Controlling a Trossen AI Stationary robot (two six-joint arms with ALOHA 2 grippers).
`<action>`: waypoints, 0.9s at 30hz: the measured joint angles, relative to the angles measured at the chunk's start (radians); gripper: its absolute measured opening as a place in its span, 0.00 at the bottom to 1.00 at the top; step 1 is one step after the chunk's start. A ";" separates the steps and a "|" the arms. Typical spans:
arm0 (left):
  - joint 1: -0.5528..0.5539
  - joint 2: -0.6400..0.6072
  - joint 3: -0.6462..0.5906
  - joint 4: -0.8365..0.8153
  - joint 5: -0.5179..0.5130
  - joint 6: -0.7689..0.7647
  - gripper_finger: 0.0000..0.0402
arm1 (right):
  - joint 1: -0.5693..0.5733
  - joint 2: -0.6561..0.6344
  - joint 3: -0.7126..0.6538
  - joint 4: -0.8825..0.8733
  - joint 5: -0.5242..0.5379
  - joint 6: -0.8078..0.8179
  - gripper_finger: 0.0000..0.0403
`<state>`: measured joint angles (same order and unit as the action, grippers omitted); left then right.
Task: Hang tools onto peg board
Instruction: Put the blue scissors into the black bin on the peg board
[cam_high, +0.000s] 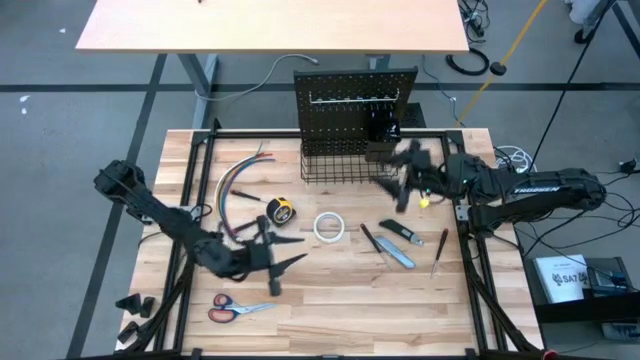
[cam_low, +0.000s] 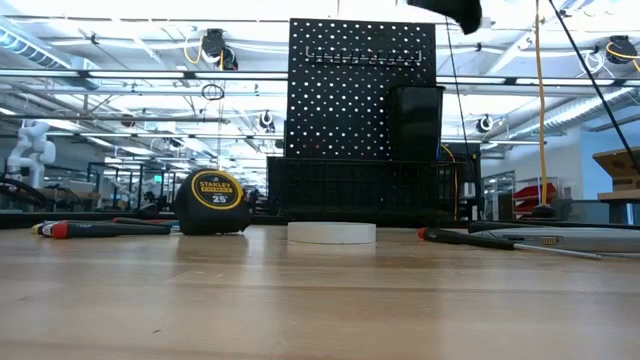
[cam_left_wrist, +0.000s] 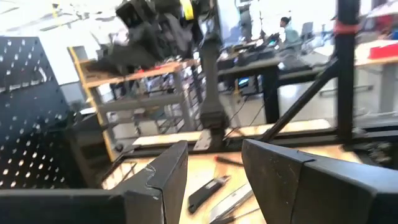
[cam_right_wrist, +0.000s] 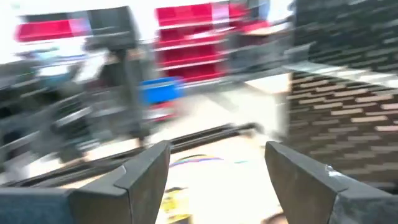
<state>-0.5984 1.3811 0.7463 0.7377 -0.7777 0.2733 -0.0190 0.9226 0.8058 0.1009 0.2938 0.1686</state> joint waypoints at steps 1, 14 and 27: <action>-0.022 -0.015 0.000 -0.013 -0.011 0.003 0.40 | 0.019 0.010 0.000 0.000 -0.056 0.016 0.63; -0.204 -0.030 0.112 -1.010 0.163 -0.863 0.40 | 0.310 0.327 0.000 0.046 -0.165 0.082 0.63; -0.351 0.268 0.138 -1.210 0.576 -1.157 0.40 | 0.423 0.584 0.000 0.301 -0.164 0.111 0.63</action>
<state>-0.9490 1.6489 0.8845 -0.4726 -0.2012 -0.8837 0.4044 1.5063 0.8059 0.4015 0.1299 0.2796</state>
